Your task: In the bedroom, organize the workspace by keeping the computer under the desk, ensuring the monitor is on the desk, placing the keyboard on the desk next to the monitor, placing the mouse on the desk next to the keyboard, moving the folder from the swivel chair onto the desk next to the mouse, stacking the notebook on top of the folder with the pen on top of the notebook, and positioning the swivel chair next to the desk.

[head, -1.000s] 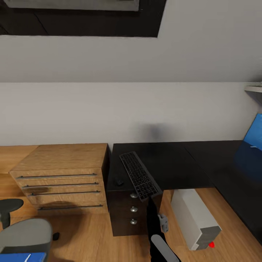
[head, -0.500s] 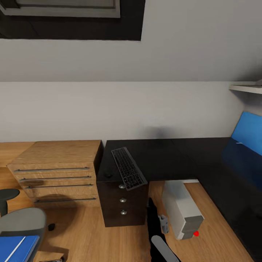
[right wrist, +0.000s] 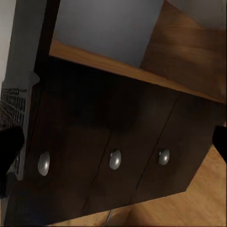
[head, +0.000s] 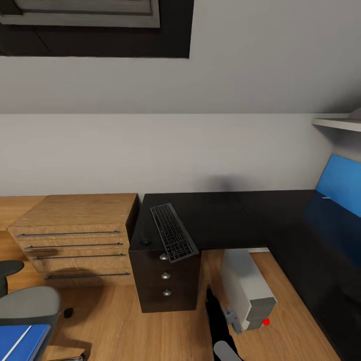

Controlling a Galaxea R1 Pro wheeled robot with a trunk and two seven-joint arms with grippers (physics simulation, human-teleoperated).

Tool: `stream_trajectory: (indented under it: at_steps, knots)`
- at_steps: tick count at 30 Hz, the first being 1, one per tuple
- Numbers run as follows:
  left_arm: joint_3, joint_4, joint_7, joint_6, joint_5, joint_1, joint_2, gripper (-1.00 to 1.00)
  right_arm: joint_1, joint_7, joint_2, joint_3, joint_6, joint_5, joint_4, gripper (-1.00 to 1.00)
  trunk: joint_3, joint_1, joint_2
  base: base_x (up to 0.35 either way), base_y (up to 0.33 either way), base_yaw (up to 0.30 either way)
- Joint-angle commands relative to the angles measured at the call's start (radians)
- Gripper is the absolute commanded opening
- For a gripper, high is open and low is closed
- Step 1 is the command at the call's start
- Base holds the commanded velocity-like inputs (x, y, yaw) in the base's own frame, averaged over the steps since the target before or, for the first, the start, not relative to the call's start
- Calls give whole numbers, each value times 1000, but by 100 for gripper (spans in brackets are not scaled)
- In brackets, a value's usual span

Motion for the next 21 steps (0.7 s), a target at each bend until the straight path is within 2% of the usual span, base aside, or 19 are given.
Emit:
stream_trajectory:
  at_steps: [1,5,6,10,11,14,17,21]
  knots:
    - [-2,-2,6,1,9,0,0,100,-1,5,-3,7,-7,10,23,100,2,-4,7,-1,-6,0]
    - [-3,1,6,3,10,0,0,100,-1,6,-9,10,-9,99,100,100,15,-19,35,0,-3,0]
    - [-4,10,7,4,10,0,0,100,-1,6,-13,11,-13,149,136,100,18,-23,42,0,-2,0]
    - [-4,41,10,4,8,0,-1,100,-1,6,-16,12,-32,257,215,100,31,-38,70,0,0,0]
    - [-5,51,11,4,7,0,-1,100,-1,5,-17,12,-51,313,257,100,34,-42,77,0,0,0]
    - [-5,59,11,4,7,0,-1,100,-1,3,-19,10,-91,389,318,100,43,-54,98,0,0,0]
    - [-5,64,12,4,6,0,-2,100,-1,1,-28,9,-140,440,364,100,53,-65,119,0,0,0]
    - [-6,69,13,5,7,0,-2,100,-1,0,-50,10,-212,477,408,100,65,-81,147,0,0,0]
